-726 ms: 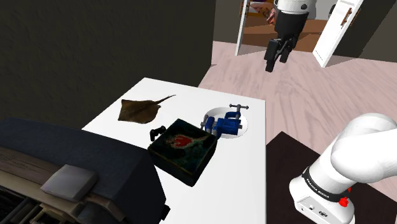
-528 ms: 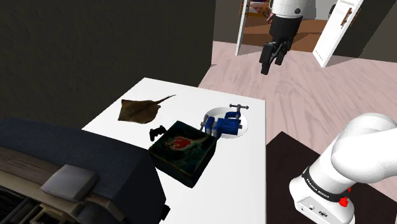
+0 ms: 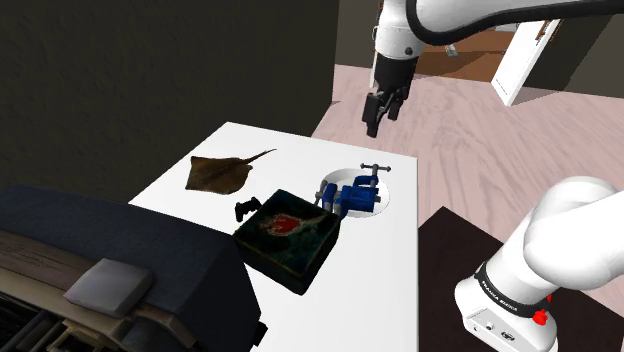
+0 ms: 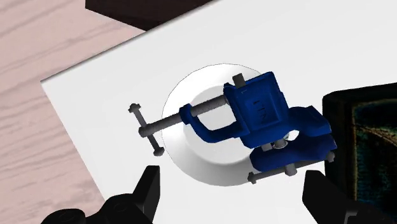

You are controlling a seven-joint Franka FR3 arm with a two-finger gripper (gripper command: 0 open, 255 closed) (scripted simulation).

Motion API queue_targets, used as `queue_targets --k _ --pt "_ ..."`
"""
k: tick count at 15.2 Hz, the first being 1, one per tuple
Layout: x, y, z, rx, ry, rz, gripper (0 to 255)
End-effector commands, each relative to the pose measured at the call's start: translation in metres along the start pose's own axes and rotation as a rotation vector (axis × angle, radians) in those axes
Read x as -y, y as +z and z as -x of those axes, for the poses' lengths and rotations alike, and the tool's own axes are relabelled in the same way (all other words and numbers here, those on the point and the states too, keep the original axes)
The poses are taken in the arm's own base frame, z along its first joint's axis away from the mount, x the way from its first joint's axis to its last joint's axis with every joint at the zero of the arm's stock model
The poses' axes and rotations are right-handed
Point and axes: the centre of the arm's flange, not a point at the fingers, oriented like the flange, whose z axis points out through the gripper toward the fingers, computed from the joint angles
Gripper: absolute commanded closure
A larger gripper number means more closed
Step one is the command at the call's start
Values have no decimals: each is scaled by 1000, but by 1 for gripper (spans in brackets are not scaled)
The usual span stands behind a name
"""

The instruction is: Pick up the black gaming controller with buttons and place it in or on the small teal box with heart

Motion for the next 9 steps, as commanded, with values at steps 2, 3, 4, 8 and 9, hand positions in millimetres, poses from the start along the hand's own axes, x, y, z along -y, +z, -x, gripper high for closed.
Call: queue_targets --k 2,3,4,8,9 --pt "25 20 -25 -11 -37 -1 0" --pt "33 26 -32 -14 -49 -1 0" --pt "42 32 -40 -17 -61 -2 0" --pt "77 56 -68 -30 -109 -2 0" --pt "87 62 -75 -34 -121 -2 0"
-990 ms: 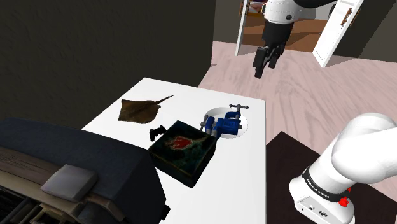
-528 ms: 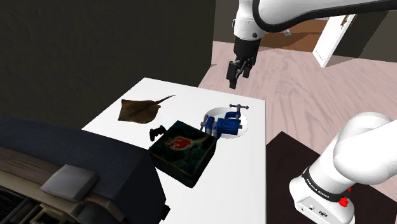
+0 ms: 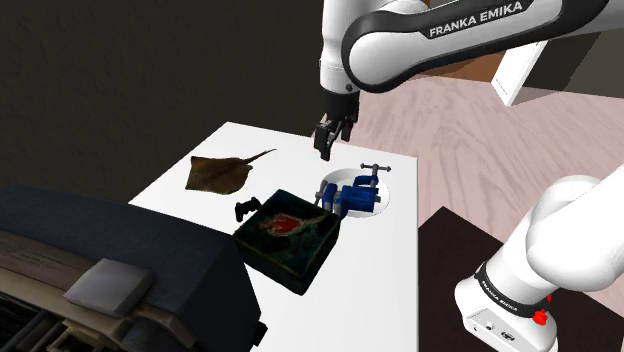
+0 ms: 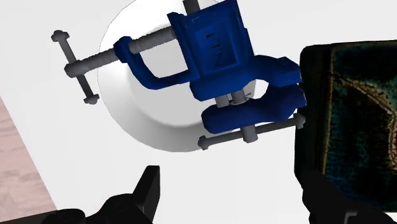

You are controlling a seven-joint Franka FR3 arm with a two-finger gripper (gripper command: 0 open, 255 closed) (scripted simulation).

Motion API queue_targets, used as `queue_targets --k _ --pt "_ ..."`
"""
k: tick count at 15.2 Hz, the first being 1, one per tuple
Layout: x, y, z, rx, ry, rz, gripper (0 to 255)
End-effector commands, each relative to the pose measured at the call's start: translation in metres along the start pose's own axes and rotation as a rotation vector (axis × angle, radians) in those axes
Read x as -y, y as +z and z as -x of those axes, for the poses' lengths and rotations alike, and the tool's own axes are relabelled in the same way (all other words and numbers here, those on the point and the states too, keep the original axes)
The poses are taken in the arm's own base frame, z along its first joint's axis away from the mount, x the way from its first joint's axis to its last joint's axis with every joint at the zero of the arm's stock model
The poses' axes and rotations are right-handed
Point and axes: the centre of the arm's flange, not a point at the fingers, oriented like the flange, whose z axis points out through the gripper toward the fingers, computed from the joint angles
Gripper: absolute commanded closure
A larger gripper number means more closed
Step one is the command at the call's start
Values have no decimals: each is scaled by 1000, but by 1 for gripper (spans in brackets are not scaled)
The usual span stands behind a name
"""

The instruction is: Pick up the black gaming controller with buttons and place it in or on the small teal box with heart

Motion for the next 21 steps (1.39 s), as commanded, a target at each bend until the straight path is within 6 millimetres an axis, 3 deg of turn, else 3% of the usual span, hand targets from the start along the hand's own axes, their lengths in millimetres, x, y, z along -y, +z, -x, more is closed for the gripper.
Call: queue_targets --k 1,14,20,21 --pt "17 12 -15 -7 -25 -1 0" --pt "134 89 -106 -50 -181 -4 0" --pt "193 123 -142 -69 -254 -5 0" --pt "195 124 -143 -70 -256 -5 0"
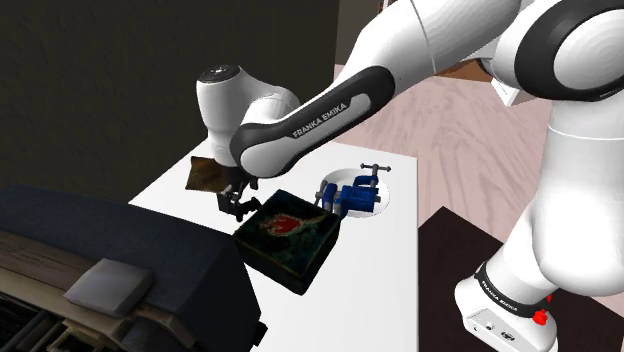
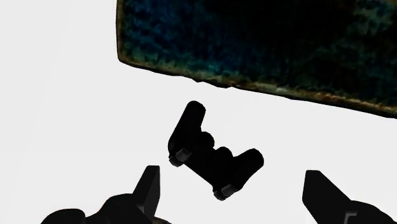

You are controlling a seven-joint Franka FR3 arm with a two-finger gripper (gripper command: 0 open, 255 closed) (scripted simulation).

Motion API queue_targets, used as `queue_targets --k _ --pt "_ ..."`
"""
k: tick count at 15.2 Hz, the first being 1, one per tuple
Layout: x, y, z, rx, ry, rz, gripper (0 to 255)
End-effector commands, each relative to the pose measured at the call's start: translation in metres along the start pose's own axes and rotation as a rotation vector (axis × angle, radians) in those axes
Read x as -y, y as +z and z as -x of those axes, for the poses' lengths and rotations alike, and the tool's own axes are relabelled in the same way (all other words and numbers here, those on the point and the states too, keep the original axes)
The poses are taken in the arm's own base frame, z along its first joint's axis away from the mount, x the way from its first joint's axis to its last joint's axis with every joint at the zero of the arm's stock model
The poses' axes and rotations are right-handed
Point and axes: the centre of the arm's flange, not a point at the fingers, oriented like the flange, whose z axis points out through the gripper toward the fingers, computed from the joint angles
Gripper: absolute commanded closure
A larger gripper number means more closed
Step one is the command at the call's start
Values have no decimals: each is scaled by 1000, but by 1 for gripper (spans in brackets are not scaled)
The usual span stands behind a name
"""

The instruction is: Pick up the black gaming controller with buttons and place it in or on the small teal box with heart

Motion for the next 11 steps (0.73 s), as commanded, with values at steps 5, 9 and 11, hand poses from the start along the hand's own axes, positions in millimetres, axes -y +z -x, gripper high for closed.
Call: queue_targets --k 5,9,11 --pt "6 29 -6 -2 -6 0 0" --pt "6 43 -6 -2 -6 0 0" --pt "6 43 -6 -2 -6 0 0"
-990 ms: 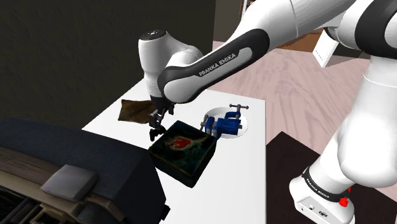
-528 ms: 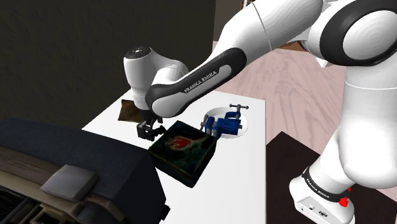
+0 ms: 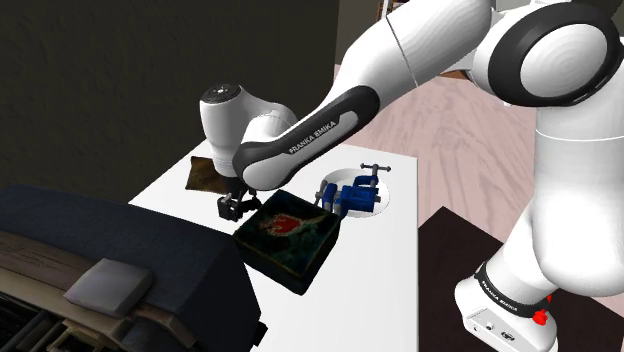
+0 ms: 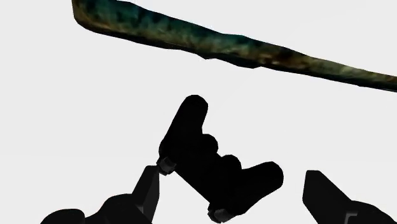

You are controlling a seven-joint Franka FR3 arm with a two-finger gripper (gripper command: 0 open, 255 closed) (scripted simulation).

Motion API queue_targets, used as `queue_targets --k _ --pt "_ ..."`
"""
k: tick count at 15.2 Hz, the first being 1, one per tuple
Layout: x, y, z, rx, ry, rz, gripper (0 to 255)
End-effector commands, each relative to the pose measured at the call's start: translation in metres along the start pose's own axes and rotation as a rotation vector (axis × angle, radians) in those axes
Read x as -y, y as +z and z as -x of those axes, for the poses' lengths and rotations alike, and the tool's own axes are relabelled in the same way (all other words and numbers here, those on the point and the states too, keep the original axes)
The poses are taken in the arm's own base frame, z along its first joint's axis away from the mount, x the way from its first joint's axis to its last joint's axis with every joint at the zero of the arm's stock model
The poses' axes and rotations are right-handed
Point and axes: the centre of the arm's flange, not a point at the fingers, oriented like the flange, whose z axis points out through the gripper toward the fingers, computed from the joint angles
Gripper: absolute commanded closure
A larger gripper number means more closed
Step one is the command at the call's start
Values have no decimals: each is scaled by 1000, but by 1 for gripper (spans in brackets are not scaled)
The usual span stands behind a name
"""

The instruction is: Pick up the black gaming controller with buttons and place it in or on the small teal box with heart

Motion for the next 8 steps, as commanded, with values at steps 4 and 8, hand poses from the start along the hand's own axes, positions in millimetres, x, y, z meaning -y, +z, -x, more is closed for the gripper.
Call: queue_targets --k 4,8 --pt "8 7 2 14 -9 -7 0" --pt "8 8 0 14 -10 -7 255"
